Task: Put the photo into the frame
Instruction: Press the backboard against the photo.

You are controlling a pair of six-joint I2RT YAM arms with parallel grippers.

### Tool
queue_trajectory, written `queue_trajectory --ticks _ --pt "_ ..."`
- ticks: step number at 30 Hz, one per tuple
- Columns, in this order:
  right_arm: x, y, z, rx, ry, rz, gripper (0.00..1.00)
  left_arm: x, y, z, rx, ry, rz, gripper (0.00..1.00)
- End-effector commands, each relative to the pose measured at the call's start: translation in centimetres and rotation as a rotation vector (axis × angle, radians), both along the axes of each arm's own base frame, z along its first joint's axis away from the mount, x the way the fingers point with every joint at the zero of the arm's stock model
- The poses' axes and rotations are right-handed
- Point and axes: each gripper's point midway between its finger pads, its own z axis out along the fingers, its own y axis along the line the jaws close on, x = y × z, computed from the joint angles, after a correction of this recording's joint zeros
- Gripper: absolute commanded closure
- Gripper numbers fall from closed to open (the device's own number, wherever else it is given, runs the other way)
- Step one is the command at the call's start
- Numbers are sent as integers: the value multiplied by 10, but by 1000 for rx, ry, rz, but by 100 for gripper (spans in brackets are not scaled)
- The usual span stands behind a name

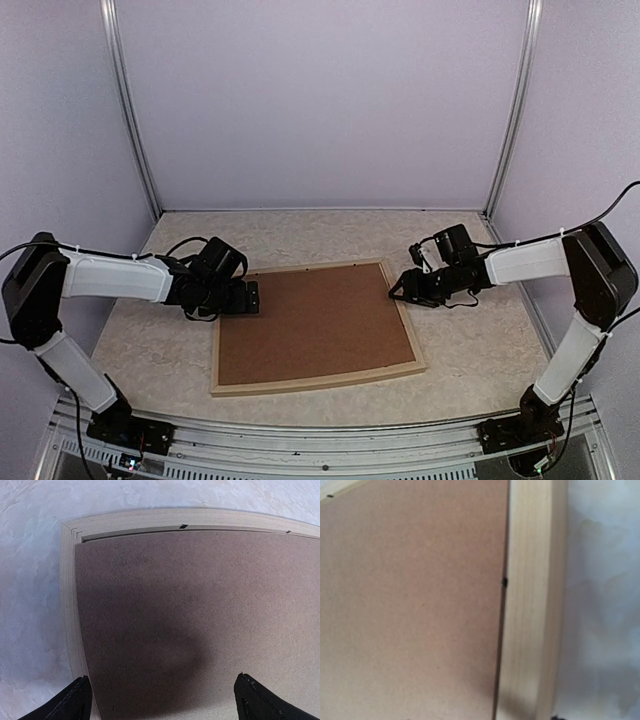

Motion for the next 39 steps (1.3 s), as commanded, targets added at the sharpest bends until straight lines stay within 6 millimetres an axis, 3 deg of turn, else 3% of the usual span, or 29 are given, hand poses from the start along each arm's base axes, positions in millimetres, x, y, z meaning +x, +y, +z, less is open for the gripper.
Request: queue_trajectory --ticks 1,13,21,39 --pt "8 -1 1 -11 -10 3 41 13 1 12 18 -49 6 2" --pt "10 0 -1 -16 -7 6 41 20 9 1 65 -36 29 1" --pt "18 1 -5 -29 -8 7 40 26 4 -12 68 -10 17 1" --pt "29 14 -16 -18 -1 64 42 31 -12 -10 30 -31 -32 2"
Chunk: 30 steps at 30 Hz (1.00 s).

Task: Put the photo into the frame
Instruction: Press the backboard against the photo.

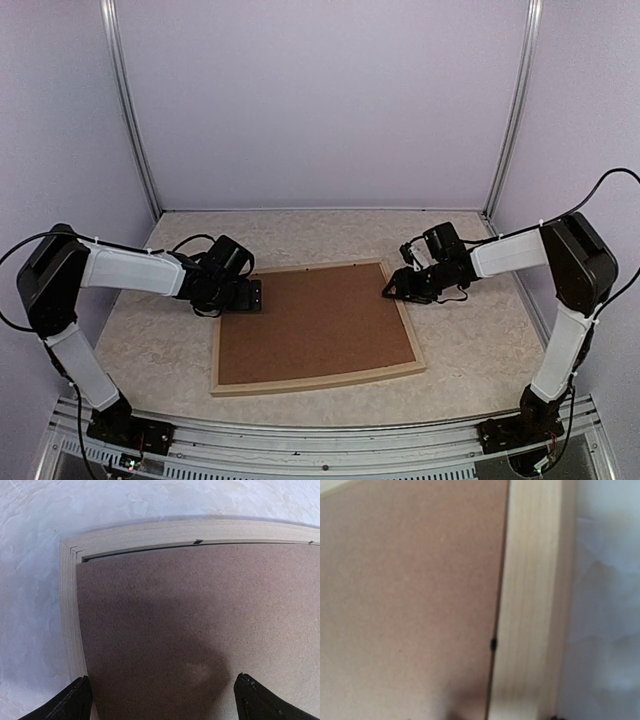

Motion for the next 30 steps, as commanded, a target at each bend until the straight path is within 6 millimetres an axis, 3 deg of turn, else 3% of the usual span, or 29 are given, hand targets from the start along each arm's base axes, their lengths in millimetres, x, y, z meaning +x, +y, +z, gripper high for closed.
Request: queue_trajectory --ticks 1,17,22,30 --pt "6 5 1 18 -7 36 42 10 -18 4 -47 -28 -50 2" --pt "-4 24 -5 59 13 122 44 4 -59 4 -46 -39 -142 2" --pt "-3 22 -6 45 11 113 44 4 -49 6 34 -55 -89 1" --pt "-5 19 -8 28 19 106 45 10 -44 37 111 -134 -68 1"
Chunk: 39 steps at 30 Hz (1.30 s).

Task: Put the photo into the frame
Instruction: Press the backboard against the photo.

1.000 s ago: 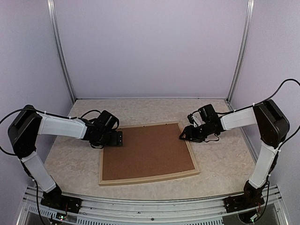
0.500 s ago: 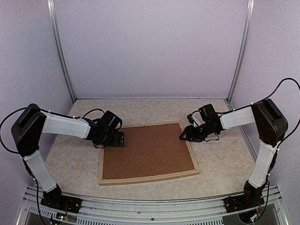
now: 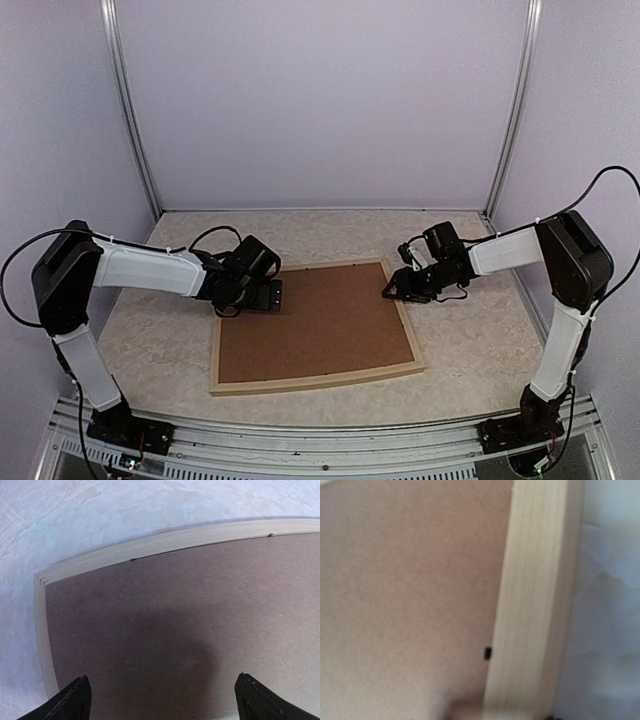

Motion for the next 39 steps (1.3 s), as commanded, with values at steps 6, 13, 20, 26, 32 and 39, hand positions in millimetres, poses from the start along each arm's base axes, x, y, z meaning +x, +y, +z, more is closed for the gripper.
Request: queue_trajectory --ticks 6,13,20,26,32,39 --pt "-7 12 -3 15 16 48 45 3 3 31 13 -66 12 1" --pt "-8 10 0 4 9 43 45 -23 6 12 -61 22 -13 1" --pt "-10 8 -5 -1 20 38 44 -46 6 -17 -121 105 -19 1" --pt "-11 6 -4 -9 16 33 45 -56 11 -40 -92 158 -10 1" --pt "-12 5 -5 -14 18 31 45 -72 25 -58 -70 210 26 1" --pt "-11 5 -6 -14 19 32 45 -94 29 -77 -82 262 33 1"
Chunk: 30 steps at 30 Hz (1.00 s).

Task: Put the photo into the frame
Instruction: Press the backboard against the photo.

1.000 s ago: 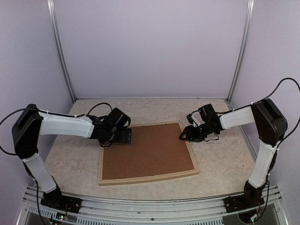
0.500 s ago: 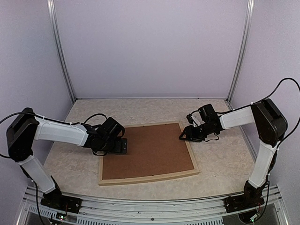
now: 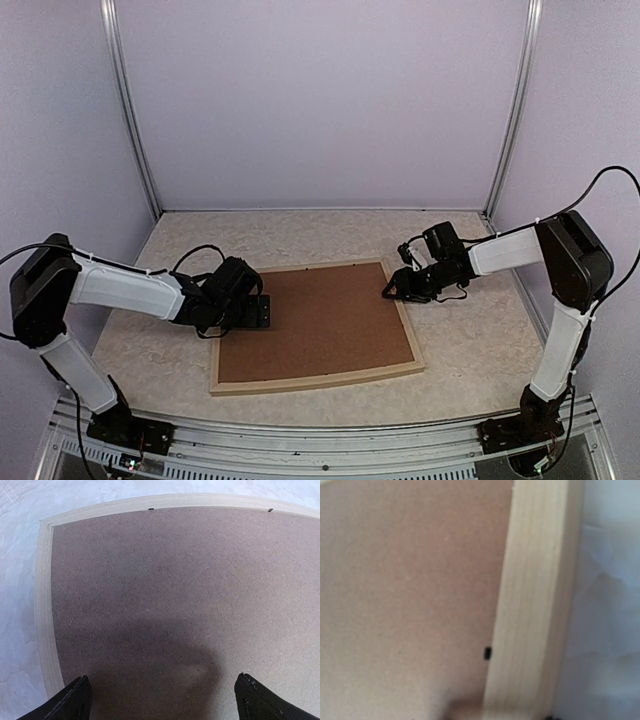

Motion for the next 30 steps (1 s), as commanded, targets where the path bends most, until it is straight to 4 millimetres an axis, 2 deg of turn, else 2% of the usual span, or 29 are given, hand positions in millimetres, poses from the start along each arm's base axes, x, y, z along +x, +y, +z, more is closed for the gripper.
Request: queue_trajectory --ticks 1,12,15,18,22,24,27,30 --pt "-11 6 -6 -8 23 31 45 -55 15 -62 40 242 -7 1" --pt "-12 4 -5 -15 22 27 45 -99 23 -90 43 330 1 1" --pt "-13 3 -5 -18 21 27 44 -105 21 -89 9 335 -4 1" --pt "-12 3 -5 -18 21 27 44 -92 11 -67 -9 262 -15 1" --pt "-12 3 -2 -17 16 26 45 -71 -1 -13 -47 136 -12 1" --pt "-12 2 -1 -21 11 23 45 -68 -3 8 -77 100 -11 1" --pt "-12 2 0 -21 9 21 44 -69 2 26 -87 71 3 1" --pt "-11 3 1 -13 7 25 44 -71 7 33 -88 57 13 1"
